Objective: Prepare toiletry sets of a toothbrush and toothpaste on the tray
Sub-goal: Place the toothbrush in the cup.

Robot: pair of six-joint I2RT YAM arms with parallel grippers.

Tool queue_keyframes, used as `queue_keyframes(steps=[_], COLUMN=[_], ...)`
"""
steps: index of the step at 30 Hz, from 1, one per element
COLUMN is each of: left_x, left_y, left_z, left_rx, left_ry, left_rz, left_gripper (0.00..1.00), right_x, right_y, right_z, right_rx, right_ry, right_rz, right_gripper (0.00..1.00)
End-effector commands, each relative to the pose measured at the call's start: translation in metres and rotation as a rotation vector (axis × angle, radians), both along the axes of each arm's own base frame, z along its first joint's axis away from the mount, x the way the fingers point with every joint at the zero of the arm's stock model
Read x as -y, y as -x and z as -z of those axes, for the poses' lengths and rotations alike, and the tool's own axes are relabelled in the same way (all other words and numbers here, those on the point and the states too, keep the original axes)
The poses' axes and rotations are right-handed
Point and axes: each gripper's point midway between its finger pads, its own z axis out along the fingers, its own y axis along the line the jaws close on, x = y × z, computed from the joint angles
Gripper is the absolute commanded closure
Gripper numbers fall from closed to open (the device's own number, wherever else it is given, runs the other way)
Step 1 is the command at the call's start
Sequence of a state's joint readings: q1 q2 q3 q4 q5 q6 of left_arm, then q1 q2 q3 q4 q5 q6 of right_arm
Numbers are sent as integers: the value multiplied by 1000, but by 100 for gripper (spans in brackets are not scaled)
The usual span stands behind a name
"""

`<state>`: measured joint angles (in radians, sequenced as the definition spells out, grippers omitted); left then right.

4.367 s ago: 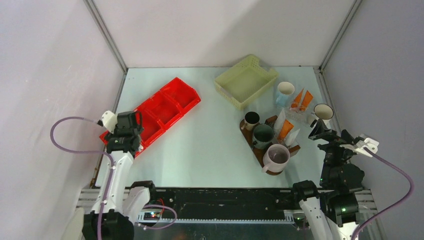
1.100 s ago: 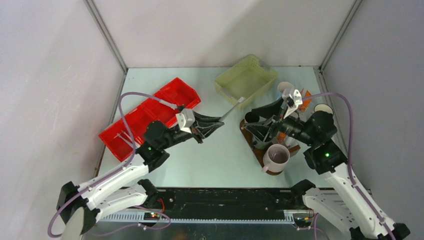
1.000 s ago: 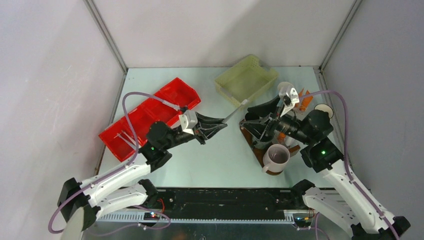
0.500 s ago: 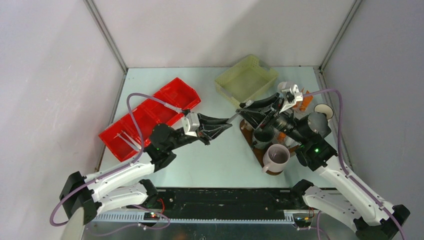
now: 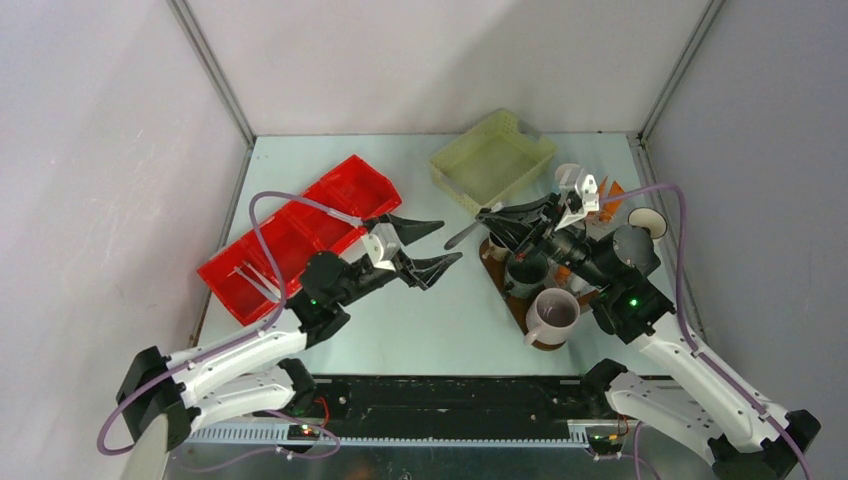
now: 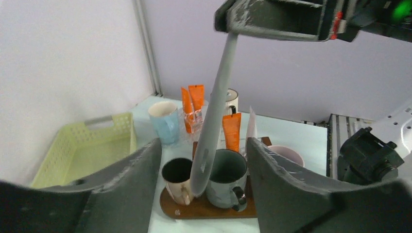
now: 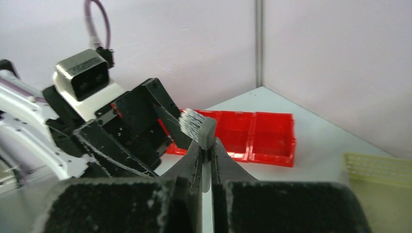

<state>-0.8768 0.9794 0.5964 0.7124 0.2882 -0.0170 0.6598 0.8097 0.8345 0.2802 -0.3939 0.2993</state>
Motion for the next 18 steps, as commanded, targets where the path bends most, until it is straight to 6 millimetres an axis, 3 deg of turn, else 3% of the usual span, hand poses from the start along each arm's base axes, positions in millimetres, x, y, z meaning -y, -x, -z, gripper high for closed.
queue_keyframes(steps=[1, 2, 3, 4, 5, 6, 9, 12, 18], left_x=[-22, -29, -32, -40, -46, -60, -93, -136, -211], left_y=[-19, -21, -24, -27, -31, -39, -50, -59, -59], left_z=[7, 3, 14, 7, 19, 12, 27, 27, 42], left_rx=[-36, -41, -74, -85, -133, -153, -268, -332, -478], left_ry=[-32, -27, -67, -57, -99, -81, -131, -126, -109], left_rz=[-168, -200, -222, -264, -303, -384, -553, -750, -996], left_gripper=[25, 17, 14, 9, 6, 3, 1, 0, 0], right_x=[16, 19, 21, 25, 27, 31, 40, 50, 54], right_y=[-20, -28, -31, -39, -44, -52, -69, -90, -114], right_z=[2, 5, 10, 15, 22, 27, 46, 69, 98], right_rx=[101, 114, 109, 118, 108, 109, 119, 87, 83], right_ry=[73, 97, 119, 147, 174, 204, 311, 404, 500], right_rz=[151, 197, 216, 261, 282, 325, 409, 509, 589], right_gripper=[100, 100, 100, 100, 100, 100, 100, 100, 100])
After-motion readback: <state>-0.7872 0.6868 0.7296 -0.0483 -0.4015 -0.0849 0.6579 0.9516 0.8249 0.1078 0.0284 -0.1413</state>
